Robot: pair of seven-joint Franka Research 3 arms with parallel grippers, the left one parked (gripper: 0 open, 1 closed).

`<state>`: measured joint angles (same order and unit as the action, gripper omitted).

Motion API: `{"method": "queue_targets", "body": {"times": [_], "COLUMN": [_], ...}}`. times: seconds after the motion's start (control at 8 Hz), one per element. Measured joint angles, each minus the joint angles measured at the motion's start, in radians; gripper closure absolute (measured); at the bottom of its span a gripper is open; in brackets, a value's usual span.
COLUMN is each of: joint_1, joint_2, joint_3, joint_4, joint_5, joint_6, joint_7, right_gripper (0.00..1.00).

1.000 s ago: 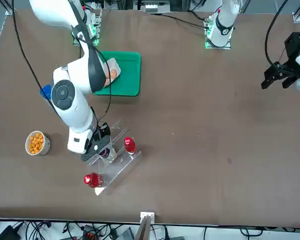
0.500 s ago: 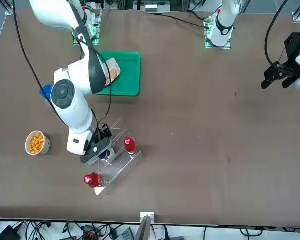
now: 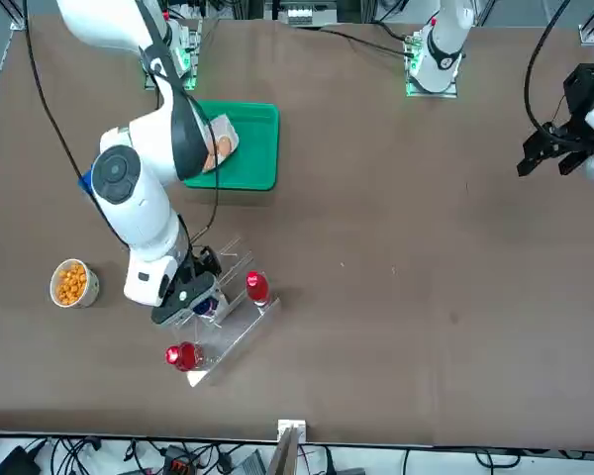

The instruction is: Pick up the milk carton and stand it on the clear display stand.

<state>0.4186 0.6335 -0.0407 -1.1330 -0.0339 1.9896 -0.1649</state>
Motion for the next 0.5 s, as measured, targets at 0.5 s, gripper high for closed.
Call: {"method": "queue_targets", "body": {"times": [0.5], "joint_1": [-0.009], "joint_2": [-0.073], "joint_3": [-0.007], "joint_4": [0.031], "joint_5": [0.0], "joint_6": [-0.132], "joint_7": [0.001], "right_gripper": [0.0]}}
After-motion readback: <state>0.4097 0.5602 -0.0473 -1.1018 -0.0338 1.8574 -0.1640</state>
